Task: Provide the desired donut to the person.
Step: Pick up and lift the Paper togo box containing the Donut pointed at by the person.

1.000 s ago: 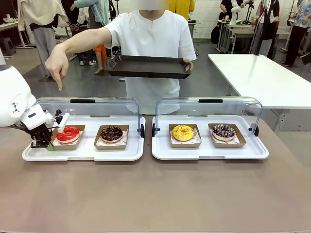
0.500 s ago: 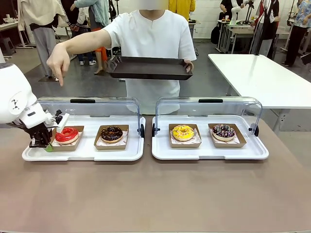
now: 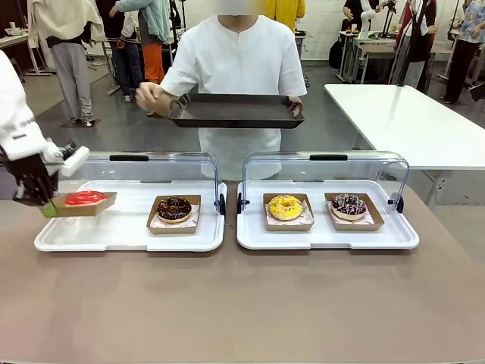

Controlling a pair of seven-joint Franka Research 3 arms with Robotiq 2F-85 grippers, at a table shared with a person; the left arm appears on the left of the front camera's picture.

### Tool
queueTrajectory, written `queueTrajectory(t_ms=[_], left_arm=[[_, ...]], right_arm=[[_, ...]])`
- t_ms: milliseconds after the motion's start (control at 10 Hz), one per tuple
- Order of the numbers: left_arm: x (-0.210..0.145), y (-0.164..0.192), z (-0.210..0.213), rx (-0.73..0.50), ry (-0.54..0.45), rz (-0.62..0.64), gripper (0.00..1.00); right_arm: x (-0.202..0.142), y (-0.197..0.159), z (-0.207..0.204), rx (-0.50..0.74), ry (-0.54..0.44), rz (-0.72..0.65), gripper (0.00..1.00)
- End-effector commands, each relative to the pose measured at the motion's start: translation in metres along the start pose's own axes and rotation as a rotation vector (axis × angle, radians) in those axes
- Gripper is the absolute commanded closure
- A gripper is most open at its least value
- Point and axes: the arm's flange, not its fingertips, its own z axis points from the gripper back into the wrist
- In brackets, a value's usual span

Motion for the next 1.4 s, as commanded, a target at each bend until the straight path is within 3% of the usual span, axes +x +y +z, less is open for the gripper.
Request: queueTrajectory(t_ms=[0, 600, 1100, 1300], left_arm=[[0.004, -0.012, 0.052, -0.011, 0.057, 0.02, 1.0], [0.035, -0.023, 0.182, 0.054, 0.063, 0.093, 1.0], [0.031, -0.025, 0.189, 0.006, 0.059, 0.079, 1.0], [0.038, -0.024, 0.197, 0.062, 0.036, 0.075, 1.0]], right_arm=[[0.001, 0.0, 0.0, 0.006, -0.004, 0.004, 0.0], [0.001, 0.0, 0.0, 0.006, -0.004, 0.004, 0.0], [0.001, 0.0, 0.0, 0.006, -0.004, 0.004, 0.0], [0.001, 0.0, 0.0, 0.006, -0.004, 0.004, 0.0]])
